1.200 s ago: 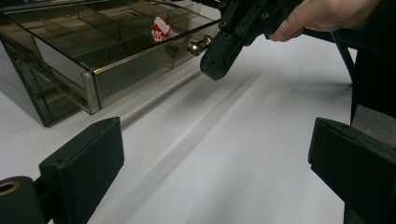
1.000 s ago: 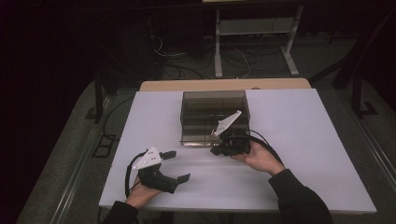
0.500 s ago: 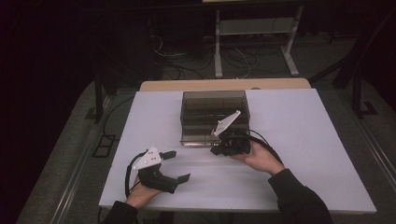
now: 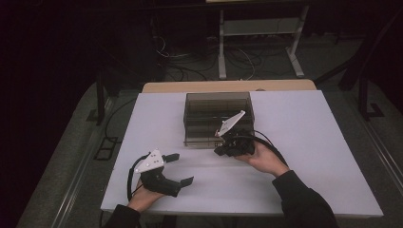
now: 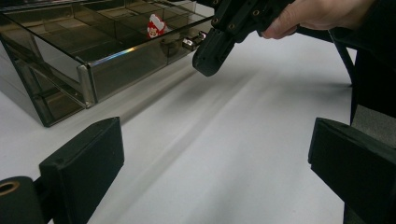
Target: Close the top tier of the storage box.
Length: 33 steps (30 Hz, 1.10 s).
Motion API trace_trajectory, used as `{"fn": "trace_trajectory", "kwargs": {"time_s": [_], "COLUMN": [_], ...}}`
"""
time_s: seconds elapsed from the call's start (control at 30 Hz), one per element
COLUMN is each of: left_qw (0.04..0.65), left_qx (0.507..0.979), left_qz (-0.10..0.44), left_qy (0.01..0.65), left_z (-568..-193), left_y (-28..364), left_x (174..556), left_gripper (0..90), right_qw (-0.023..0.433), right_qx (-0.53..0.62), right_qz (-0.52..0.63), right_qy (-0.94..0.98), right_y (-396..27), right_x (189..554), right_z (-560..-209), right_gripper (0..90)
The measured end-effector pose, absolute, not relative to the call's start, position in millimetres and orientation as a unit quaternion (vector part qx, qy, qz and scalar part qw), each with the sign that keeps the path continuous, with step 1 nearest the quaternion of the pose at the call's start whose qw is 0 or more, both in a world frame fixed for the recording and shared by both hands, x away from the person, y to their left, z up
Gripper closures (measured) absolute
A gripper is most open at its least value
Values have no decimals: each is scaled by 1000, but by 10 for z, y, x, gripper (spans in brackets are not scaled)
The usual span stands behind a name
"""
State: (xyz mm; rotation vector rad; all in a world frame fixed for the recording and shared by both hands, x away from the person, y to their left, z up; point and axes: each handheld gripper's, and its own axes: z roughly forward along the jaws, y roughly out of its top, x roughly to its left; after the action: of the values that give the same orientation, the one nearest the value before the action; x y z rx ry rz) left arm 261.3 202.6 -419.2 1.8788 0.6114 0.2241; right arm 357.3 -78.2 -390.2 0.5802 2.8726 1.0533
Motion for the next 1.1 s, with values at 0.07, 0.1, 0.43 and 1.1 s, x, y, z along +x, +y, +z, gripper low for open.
{"fn": "trace_trajectory", "kwargs": {"time_s": [0.07,0.1,0.43,1.1], "left_qw": [545,545,545,545], "left_qx": [792,792,792,793], "left_qz": [95,95,95,94], "left_qy": [257,258,258,257], "left_z": [-4192,-4192,-4193,-4192], "left_y": [2027,2027,2026,2028], "left_x": [2612,2613,2613,2612], "left_gripper": [28,28,28,28], "right_qw": [11,10,13,19], "right_qx": [187,186,189,197], "right_qz": [339,340,340,349], "right_qy": [922,922,921,916], "right_y": [-782,-781,-781,-786], "right_x": [3584,3587,3615,3715], "right_z": [-3902,-3903,-3898,-3880], "right_gripper": [891,891,891,891]}}
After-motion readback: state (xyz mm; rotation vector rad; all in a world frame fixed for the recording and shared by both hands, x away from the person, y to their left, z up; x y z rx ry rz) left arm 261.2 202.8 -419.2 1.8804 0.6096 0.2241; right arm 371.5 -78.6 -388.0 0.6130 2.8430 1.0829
